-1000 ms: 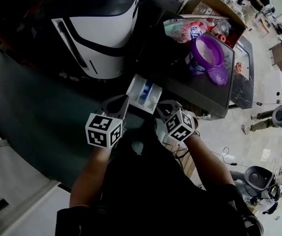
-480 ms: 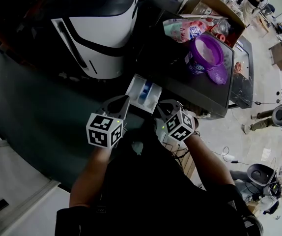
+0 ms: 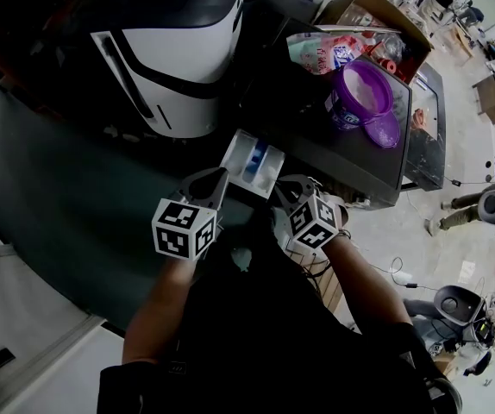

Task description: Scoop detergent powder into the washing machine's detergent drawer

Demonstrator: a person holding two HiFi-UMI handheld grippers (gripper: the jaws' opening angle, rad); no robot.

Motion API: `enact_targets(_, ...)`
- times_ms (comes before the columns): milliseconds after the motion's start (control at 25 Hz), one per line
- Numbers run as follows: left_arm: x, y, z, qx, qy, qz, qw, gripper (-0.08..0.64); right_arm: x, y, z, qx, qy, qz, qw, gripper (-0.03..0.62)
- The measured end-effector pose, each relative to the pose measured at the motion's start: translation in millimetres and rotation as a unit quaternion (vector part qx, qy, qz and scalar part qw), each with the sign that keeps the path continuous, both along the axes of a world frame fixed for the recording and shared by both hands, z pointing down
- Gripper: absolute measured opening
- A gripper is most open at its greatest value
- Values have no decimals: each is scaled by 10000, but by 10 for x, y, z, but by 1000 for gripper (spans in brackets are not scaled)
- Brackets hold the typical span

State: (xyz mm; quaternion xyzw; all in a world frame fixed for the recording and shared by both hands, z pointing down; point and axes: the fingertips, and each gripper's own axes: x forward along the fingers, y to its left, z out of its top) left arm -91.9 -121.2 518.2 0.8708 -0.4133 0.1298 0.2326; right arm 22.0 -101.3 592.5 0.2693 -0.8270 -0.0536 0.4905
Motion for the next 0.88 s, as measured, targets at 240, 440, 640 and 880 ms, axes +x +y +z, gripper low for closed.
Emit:
enact_targets(240, -20, 6, -9, 2, -4, -14, 10000, 6, -3, -24, -36, 141, 41, 2, 9999, 20)
enact_targets(440, -12, 11, 4, -10, 3, -1, 10000, 6, 3, -31, -38, 254, 144, -29, 9996, 20)
enact_targets(640, -13, 9, 12, -6, 5, 15, 10000, 6, -4, -22, -21, 277, 214, -64, 9994, 20)
enact_targets(880, -25, 12, 21, -20, 1, 18, 10000, 6, 5, -17, 15, 322, 384, -69, 9987, 20)
